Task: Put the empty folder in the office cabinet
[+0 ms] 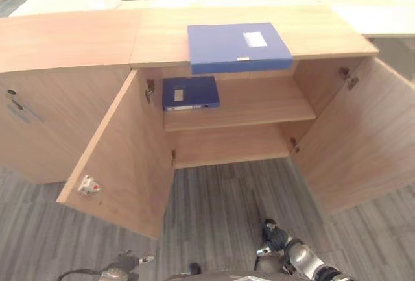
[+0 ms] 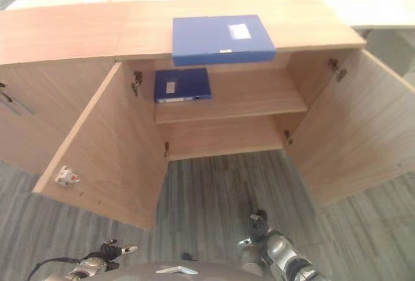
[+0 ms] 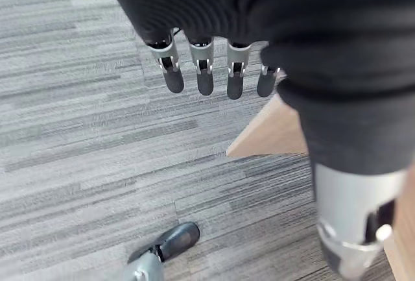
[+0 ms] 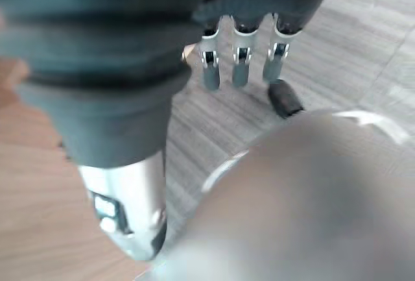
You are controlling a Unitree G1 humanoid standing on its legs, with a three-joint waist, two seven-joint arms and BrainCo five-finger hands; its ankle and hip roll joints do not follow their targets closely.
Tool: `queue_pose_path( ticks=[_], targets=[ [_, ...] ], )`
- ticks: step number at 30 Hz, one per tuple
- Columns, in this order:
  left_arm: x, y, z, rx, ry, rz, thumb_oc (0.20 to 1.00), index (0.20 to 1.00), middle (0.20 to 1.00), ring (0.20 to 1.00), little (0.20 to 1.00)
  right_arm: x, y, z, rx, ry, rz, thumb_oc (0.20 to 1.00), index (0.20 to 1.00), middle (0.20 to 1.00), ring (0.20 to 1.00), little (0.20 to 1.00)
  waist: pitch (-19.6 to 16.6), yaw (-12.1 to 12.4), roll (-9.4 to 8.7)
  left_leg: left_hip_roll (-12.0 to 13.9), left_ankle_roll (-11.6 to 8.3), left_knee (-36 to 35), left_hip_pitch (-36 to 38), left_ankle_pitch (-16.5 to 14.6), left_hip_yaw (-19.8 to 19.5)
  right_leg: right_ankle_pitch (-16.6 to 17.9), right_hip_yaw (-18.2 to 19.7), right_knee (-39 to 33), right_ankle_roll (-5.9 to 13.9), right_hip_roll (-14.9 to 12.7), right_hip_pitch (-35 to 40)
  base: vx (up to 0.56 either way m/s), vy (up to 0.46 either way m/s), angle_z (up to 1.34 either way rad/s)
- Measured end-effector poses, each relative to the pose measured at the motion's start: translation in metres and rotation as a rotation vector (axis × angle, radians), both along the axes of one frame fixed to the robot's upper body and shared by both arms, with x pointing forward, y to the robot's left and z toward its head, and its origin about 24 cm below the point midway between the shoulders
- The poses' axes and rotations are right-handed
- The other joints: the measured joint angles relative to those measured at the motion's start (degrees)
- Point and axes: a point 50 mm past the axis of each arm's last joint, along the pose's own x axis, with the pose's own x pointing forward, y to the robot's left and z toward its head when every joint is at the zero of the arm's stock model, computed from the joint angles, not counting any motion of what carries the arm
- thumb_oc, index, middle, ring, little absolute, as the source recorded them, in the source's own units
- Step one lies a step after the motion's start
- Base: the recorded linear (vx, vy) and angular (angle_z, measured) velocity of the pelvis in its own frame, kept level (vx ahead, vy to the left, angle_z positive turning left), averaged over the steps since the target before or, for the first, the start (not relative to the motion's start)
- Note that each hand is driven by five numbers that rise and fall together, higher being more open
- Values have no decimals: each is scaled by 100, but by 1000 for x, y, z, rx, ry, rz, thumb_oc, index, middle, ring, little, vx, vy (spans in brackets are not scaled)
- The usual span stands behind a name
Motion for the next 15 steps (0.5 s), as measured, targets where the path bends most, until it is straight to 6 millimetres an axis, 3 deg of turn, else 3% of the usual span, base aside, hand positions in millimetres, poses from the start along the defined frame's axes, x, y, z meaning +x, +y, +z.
queue_pose_path(
  ticks=[1,2,4,6,7,8,9,10,11,12,13,15],
  targets=[
    [-5,-1,-1,-6,3,13,1000,1000,1000,1000,1000,-3,-2,-1,-1,8,-8,1000,1000,1000,1000,1000,-40,-29,-67,81,-127,10,74,-45,-46,140,33,170,59,-93,23,127,-181,17],
    [-5,-1,-1,-6,3,13,1000,1000,1000,1000,1000,-3,-2,-1,-1,8,-8,1000,1000,1000,1000,1000,-40,-29,-67,81,-127,10,74,-45,-46,140,33,170,59,-93,23,145,-200,17],
    [-21,-1,-4,-3,44,18,1000,1000,1000,1000,1000,-3,-2,0,1,3,-16,1000,1000,1000,1000,1000,-50,31,-72,410,-364,21,278,-70,-88,275,72,314,87,-16,300,225,-306,23],
    [-24,0,-4,1,54,19,1000,1000,1000,1000,1000,-6,-3,-2,-3,12,-12,1000,1000,1000,1000,1000,-64,35,-94,522,-427,15,359,-32,-194,274,149,313,84,84,587,184,-292,41],
    [-25,-5,-5,-5,59,25,1000,1000,1000,1000,1000,-11,-8,-4,-20,37,-14,1000,1000,1000,1000,1000,-186,94,-57,845,-515,29,525,16,-380,69,188,61,-74,460,1197,106,-273,35],
    [-27,-19,-8,-40,60,18,1000,1000,1000,1000,1000,-11,-17,-3,-45,40,-27,1000,1000,1000,1000,1000,-237,140,167,1210,-845,307,367,286,-379,10,247,-95,-282,841,1381,106,-273,35],
    [-27,-19,-8,-40,60,18,1000,1000,1000,1000,1000,-11,-17,-3,-45,40,-27,1000,1000,1000,1000,1000,-237,140,167,1210,-845,307,367,286,-379,10,247,-95,-282,841,1381,36,-249,-4],
    [-24,-31,-10,-70,49,1,1000,1000,1000,1000,1000,-8,-23,-2,-52,20,-54,1000,1000,1000,1000,1000,-251,213,303,1606,-939,1000,-11,501,-539,-141,197,-98,-557,1205,1406,-15,-177,-9],
    [-21,-37,-11,-82,43,-17,1000,1000,1000,1000,1000,-6,-24,0,-52,5,-64,1000,1000,1000,1000,1000,-248,227,303,1790,-973,1440,-337,851,-740,-221,189,-96,-770,1328,1414,-15,-177,-9],
    [-21,-37,-11,-82,43,-17,1000,1000,1000,1000,1000,-6,-24,0,-52,5,-64,1000,1000,1000,1000,1000,-248,227,303,1790,-973,1440,-337,851,-740,-221,189,-96,-770,1328,1414,31,-137,1],
    [-14,-41,-10,-90,25,-27,1000,1000,1000,1000,1000,-9,-31,0,-67,4,-70,1000,1000,1000,1000,1000,-221,208,268,1792,-1083,1645,-609,1032,-924,-285,68,-96,-970,1368,1429,64,-72,43],
    [-3,-40,-8,-87,-19,-36,1000,1000,1000,1000,1000,-25,-53,-1,-123,37,-103,1000,1000,1000,1000,1000,-127,26,252,1685,-1137,1496,-883,1034,-804,-471,-242,-100,-1187,1457,1667,124,-68,55]
  ],
)
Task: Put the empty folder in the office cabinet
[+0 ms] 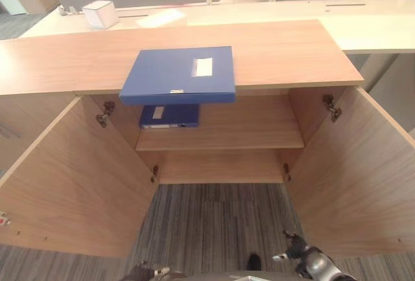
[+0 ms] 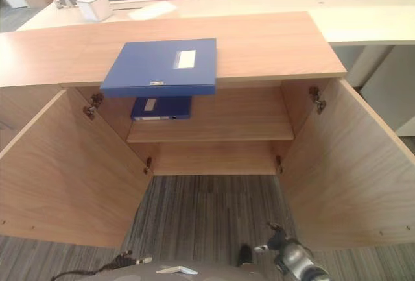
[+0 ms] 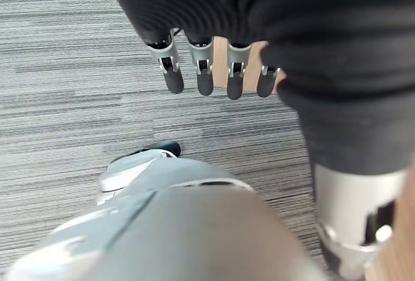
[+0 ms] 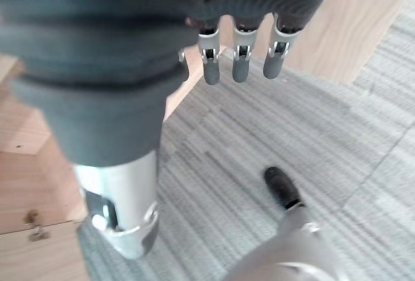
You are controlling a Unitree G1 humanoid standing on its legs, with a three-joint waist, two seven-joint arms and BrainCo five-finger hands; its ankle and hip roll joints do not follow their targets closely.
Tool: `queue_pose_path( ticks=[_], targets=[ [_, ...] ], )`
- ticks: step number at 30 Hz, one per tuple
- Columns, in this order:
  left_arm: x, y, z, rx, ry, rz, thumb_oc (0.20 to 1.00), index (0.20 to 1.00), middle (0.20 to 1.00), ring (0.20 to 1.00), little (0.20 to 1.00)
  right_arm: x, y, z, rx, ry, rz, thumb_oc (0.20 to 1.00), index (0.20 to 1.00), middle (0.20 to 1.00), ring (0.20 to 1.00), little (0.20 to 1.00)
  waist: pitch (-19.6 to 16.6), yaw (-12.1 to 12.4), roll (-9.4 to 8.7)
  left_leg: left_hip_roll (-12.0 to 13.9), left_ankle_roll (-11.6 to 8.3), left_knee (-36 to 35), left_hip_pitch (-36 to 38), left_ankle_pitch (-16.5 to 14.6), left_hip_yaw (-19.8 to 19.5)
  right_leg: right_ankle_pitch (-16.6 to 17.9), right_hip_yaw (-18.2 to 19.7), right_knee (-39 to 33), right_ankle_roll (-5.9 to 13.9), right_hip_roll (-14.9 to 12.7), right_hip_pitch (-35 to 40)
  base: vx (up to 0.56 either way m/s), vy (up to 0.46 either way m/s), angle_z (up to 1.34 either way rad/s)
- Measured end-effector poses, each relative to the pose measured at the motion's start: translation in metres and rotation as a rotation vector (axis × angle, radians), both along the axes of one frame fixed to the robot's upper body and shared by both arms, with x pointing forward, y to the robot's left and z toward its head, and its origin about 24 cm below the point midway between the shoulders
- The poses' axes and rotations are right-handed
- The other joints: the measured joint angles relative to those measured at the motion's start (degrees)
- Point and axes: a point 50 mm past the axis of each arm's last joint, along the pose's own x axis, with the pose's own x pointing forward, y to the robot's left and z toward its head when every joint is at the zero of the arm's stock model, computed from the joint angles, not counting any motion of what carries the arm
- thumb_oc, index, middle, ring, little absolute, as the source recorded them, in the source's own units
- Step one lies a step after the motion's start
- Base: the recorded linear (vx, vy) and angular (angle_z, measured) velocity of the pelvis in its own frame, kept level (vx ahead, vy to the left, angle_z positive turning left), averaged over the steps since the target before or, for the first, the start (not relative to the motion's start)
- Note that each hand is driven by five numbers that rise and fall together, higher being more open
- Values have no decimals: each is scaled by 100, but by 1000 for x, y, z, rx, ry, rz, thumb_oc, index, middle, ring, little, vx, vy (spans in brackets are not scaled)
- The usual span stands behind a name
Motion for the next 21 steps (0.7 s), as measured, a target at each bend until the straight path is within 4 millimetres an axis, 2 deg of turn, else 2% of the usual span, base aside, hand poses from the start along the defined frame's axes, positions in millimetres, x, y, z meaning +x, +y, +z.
queue_pose_path(
  ticks=[2,4,5,6,7,8,10,11,12,13,14,16,17,19,21],
  targets=[
    [5,1,1,6,-22,-3,1000,1000,1000,1000,1000,-6,-6,-1,-15,17,-7,1000,1000,1000,1000,1000,18,-1,5,-52,-1,-269,76,0,11,-95,-18,-4,-26,89,107,96,12,3],
    [10,2,3,26,-49,-21,1000,1000,1000,1000,1000,-12,-18,0,-49,23,-25,1000,1000,1000,1000,1000,46,-161,124,-122,-16,-987,133,14,-3,-318,-59,-42,50,317,246,130,104,0],
    [18,3,5,41,-73,-42,1000,1000,1000,1000,1000,-12,-18,1,-52,20,-24,1000,1000,1000,1000,1000,19,-226,168,-127,-15,-1230,144,14,-3,-341,1,-42,70,390,236,71,149,-2],
    [40,5,11,80,-109,-74,1000,1000,1000,1000,1000,-8,-21,2,-63,11,-20,1000,1000,1000,1000,1000,3,-234,236,-147,-12,-1493,110,16,-17,-326,-5,4,59,446,258,3,173,-25],
    [60,11,19,116,-202,-93,1000,1000,1000,1000,1000,6,-17,6,-53,-30,-13,1000,1000,1000,1000,1000,16,-262,221,-227,-12,-1561,122,15,-82,-301,21,0,56,431,223,-8,183,-42],
    [67,13,25,129,-268,-98,1000,1000,1000,1000,1000,14,-18,10,-50,-71,-7,1000,1000,1000,1000,1000,2,-294,267,-303,-11,-1549,150,14,-167,-281,71,0,41,412,220,7,208,-50],
    [69,10,28,134,-312,-116,1000,1000,1000,1000,1000,13,-22,12,-57,-92,-15,1000,1000,1000,1000,1000,-18,-314,326,-379,-8,-1542,186,15,-209,-272,85,0,55,370,243,18,143,-15],
    [67,9,28,150,-328,-145,1000,1000,1000,1000,1000,8,-28,11,-74,-81,-41,1000,1000,1000,1000,1000,-19,-326,424,-426,7,-1561,226,19,-186,-267,77,1,118,320,304,12,62,8],
    [67,9,28,150,-328,-145,1000,1000,1000,1000,1000,8,-28,11,-74,-81,-41,1000,1000,1000,1000,1000,-19,-326,424,-426,7,-1561,226,19,-186,-267,77,1,118,320,304,50,188,18],
    [62,10,26,172,-315,-170,1000,1000,1000,1000,1000,5,-35,12,-90,-73,-60,1000,1000,1000,1000,1000,-19,-305,584,-466,129,-1561,239,-23,-171,-269,42,2,258,254,315,60,174,16],
    [61,14,27,194,-311,-185,1000,1000,1000,1000,1000,5,-35,12,-91,-75,-68,1000,1000,1000,1000,1000,-24,-286,651,-593,291,-1562,267,-234,-171,-233,38,3,370,131,338,90,245,19],
    [60,40,43,291,-386,-230,1000,1000,1000,1000,1000,8,-25,10,-64,-88,-61,1000,1000,1000,1000,1000,139,-171,385,-1039,509,-1561,363,-351,-119,-186,80,2,575,-313,427,65,139,8],
    [66,53,55,342,-444,-234,1000,1000,1000,1000,1000,6,-21,9,-51,-84,-71,1000,1000,1000,1000,1000,181,-93,256,-1180,585,-1562,430,-399,-90,-181,118,2,586,-458,477,48,75,6],
    [69,78,71,444,-498,-218,1000,1000,1000,1000,1000,-2,-13,4,-28,-64,-84,1000,1000,1000,1000,1000,101,49,113,-1363,695,-1519,461,-439,-100,-149,149,2,640,-656,517,45,49,10],
    [67,95,80,520,-503,-226,1000,1000,1000,1000,1000,-2,-5,3,-3,-63,-85,1000,1000,1000,1000,1000,50,62,29,-1475,759,-1511,471,-474,-115,-120,247,1,724,-776,533,28,20,8]
  ],
)
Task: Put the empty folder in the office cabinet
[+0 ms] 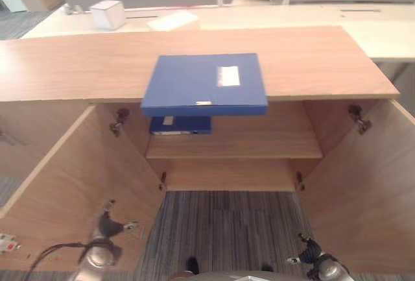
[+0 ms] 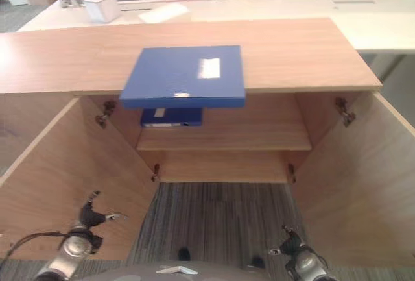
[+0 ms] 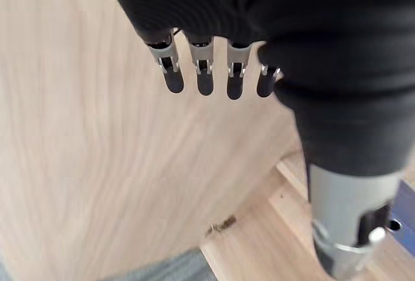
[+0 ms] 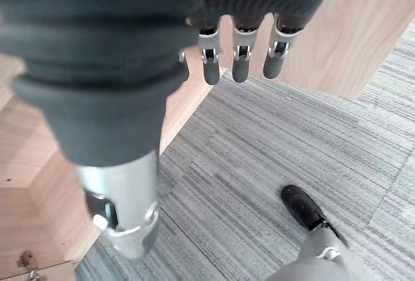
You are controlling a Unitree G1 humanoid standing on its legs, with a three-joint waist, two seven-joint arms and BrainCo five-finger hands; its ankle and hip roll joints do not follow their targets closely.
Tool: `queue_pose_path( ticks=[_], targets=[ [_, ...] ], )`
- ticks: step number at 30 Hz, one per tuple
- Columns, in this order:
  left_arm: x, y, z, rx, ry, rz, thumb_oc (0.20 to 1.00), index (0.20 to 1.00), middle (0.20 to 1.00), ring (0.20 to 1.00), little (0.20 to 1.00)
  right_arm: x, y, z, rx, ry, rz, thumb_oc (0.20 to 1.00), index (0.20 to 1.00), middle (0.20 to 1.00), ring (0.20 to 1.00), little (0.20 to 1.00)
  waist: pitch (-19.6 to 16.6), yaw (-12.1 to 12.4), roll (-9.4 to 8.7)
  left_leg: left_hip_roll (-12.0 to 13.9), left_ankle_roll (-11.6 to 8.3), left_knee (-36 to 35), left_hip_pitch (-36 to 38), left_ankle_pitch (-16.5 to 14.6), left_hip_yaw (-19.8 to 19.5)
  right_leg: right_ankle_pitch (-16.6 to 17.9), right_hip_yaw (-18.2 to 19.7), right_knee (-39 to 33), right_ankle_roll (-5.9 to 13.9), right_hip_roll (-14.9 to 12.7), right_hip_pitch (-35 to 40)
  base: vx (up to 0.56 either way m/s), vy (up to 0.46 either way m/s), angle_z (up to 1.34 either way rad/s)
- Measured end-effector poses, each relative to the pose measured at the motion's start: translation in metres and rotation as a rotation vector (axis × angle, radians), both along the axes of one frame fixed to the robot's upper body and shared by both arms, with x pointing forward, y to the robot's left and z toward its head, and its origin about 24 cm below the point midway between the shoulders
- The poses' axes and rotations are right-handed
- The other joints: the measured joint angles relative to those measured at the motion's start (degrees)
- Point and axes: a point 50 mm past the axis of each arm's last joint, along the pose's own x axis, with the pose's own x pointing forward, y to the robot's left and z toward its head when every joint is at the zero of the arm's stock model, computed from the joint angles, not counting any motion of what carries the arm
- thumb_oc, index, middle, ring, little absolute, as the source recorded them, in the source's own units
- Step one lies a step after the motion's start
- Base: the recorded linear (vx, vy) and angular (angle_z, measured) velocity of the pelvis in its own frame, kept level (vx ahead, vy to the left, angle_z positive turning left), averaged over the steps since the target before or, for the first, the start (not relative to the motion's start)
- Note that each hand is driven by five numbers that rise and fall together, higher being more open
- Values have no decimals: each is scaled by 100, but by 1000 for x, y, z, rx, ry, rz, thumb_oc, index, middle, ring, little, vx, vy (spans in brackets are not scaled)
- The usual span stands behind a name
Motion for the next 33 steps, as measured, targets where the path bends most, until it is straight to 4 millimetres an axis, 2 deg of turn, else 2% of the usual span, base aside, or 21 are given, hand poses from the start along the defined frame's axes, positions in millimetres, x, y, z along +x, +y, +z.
queue_pose_path(
  ticks=[2,7,14,17,19,22,27,31,33],
  targets=[
    [-8,9,3,37,-6,24,1000,1000,1000,1000,1000,1,7,-1,20,-4,-1,1000,1000,1000,1000,1000,-64,9,-103,-14,13,-5,13,-9,21,25,49,0,61,-7,-5,35,3,-3],
    [-20,7,5,77,-8,-12,1000,1000,1000,1000,1000,-3,5,-2,20,2,-21,1000,1000,1000,1000,1000,-84,10,-177,27,13,-55,88,-13,93,-93,133,-1,182,26,19,28,-2,-12],
    [-3,-3,30,154,-145,-137,1000,1000,1000,1000,1000,-27,-2,-6,0,65,-18,1000,1000,1000,1000,1000,-296,-28,-82,148,-45,-57,153,-75,135,-141,240,-36,124,144,15,9,-10,-6],
    [0,0,34,188,-152,-163,1000,1000,1000,1000,1000,-29,-1,-6,3,71,-17,1000,1000,1000,1000,1000,-343,-36,-44,173,-48,-57,153,-74,160,-139,264,-38,121,169,14,-6,-10,-5],
    [7,11,50,268,-192,-194,1000,1000,1000,1000,1000,-30,-3,-6,0,71,-17,1000,1000,1000,1000,1000,-371,-34,-34,199,-29,-56,177,-35,160,-128,265,-37,125,197,12,0,0,0],
    [9,18,57,319,-205,-205,1000,1000,1000,1000,1000,-30,-4,-6,-3,72,-19,1000,1000,1000,1000,1000,-427,-39,9,197,-49,-56,183,-10,165,-114,265,-38,143,196,13,0,0,0],
    [19,41,85,510,-259,-238,1000,1000,1000,1000,1000,-31,-5,-6,-3,75,-18,1000,1000,1000,1000,1000,-502,-32,71,202,-68,-55,211,3,203,-113,272,-37,145,198,27,-4,-7,-2],
    [23,46,97,596,-293,-259,1000,1000,1000,1000,1000,-32,-5,-6,-4,79,-18,1000,1000,1000,1000,1000,-493,-35,91,208,-70,-55,234,2,231,-113,293,-38,146,202,33,0,-6,-1],
    [32,49,106,660,-331,-254,1000,1000,1000,1000,1000,-33,-5,-6,-6,80,-18,1000,1000,1000,1000,1000,-481,-36,102,208,-70,-55,241,1,245,-115,315,-39,145,203,35,0,-9,-2]
  ],
)
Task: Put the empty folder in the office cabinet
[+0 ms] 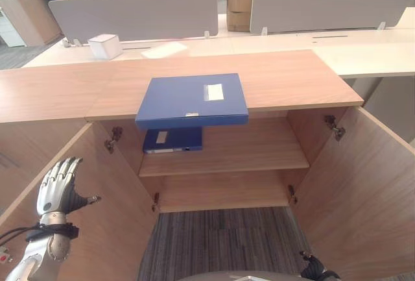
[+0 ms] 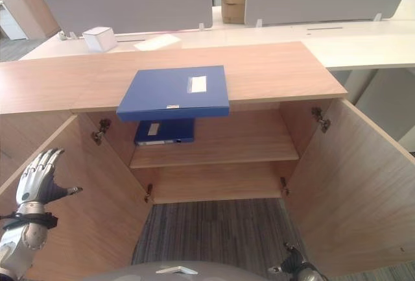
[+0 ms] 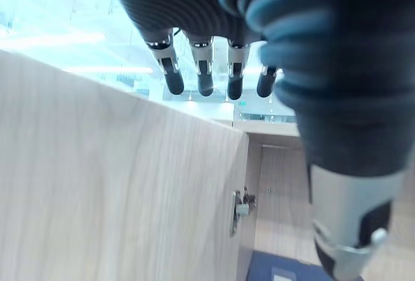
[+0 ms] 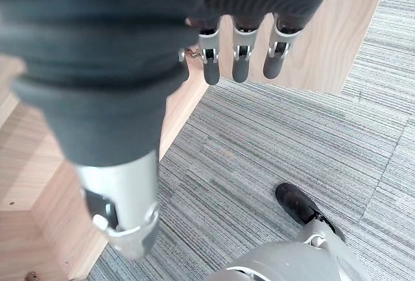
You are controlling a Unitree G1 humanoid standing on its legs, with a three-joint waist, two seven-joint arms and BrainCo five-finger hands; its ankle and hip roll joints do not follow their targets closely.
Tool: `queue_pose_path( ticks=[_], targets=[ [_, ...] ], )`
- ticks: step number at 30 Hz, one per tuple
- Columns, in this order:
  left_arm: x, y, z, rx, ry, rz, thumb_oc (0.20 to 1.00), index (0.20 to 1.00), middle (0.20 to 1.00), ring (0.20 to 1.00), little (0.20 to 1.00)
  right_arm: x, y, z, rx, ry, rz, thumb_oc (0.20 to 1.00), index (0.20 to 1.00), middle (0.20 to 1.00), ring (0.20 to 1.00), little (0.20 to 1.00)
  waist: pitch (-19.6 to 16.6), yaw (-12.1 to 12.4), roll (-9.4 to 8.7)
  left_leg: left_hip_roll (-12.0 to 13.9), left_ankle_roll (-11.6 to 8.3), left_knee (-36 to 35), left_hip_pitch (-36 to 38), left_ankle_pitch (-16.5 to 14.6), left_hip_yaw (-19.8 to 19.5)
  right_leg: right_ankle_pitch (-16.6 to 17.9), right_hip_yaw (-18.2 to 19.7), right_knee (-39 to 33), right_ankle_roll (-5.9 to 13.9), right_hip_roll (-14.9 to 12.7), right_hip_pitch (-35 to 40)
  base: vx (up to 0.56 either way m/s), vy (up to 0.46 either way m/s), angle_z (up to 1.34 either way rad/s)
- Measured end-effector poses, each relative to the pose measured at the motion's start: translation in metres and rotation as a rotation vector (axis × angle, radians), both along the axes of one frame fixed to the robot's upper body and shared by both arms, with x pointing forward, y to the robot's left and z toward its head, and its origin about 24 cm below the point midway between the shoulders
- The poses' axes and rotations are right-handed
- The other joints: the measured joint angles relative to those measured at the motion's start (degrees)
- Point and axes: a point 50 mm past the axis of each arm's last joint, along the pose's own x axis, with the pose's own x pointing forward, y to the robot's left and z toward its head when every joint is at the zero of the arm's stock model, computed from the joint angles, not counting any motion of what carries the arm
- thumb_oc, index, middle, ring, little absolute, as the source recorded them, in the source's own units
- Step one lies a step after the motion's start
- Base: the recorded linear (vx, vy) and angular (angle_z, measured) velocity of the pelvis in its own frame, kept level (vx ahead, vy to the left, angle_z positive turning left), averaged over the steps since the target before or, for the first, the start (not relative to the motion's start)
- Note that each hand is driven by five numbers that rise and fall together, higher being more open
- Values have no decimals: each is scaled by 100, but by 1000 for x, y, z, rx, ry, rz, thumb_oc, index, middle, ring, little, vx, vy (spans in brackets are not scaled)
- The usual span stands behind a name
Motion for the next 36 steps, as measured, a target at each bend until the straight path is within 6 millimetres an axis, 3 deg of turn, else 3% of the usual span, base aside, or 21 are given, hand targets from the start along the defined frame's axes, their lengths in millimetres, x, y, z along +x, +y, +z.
queue_pose_path(
  ticks=[4,11,14,16,20,25,31,36],
  targets=[
    [20,-4,13,61,-74,-31,1000,1000,1000,1000,1000,1,0,0,0,-3,1,1000,1000,1000,1000,1000,-1,-33,-4,0,-1,-1,5,-4,11,3,29,-1,2,1,-5,0,0,0],
    [33,-11,22,127,-104,-94,1000,1000,1000,1000,1000,-1,0,0,-1,0,1,1000,1000,1000,1000,1000,12,-151,-16,0,-2,-1,10,-4,19,10,51,-1,10,5,-13,4,-3,-2],
    [60,-38,36,185,-163,-240,1000,1000,1000,1000,1000,-7,4,-2,5,13,13,1000,1000,1000,1000,1000,39,-172,-70,9,-6,0,17,-1,74,10,77,0,10,16,-29,5,-2,1],
    [65,-44,39,192,-181,-279,1000,1000,1000,1000,1000,-2,5,-1,5,-3,15,1000,1000,1000,1000,1000,48,-184,-63,14,-7,0,44,-2,148,18,143,0,23,16,-55,18,-3,-27],
    [67,-47,42,205,-198,-298,1000,1000,1000,1000,1000,-5,5,-1,7,-6,11,1000,1000,1000,1000,1000,96,-462,-67,28,-42,0,150,-46,274,25,258,-1,22,33,-48,29,-7,-19],
    [81,-50,45,220,-214,-309,1000,1000,1000,1000,1000,-5,5,-1,4,-13,10,1000,1000,1000,1000,1000,124,-483,-112,59,-38,1,176,-51,393,50,363,0,1,69,-84,16,-6,-10],
    [88,-66,42,221,-215,-372,1000,1000,1000,1000,1000,-4,6,-1,5,-18,11,1000,1000,1000,1000,1000,126,-527,-117,75,-49,0,210,-63,517,66,528,-1,6,98,-143,16,-1,-12],
    [91,-67,39,225,-201,-379,1000,1000,1000,1000,1000,-3,6,-1,4,-22,10,1000,1000,1000,1000,1000,122,-614,-116,89,-54,0,211,-67,595,85,586,-1,11,114,-188,19,2,-11]
  ],
)
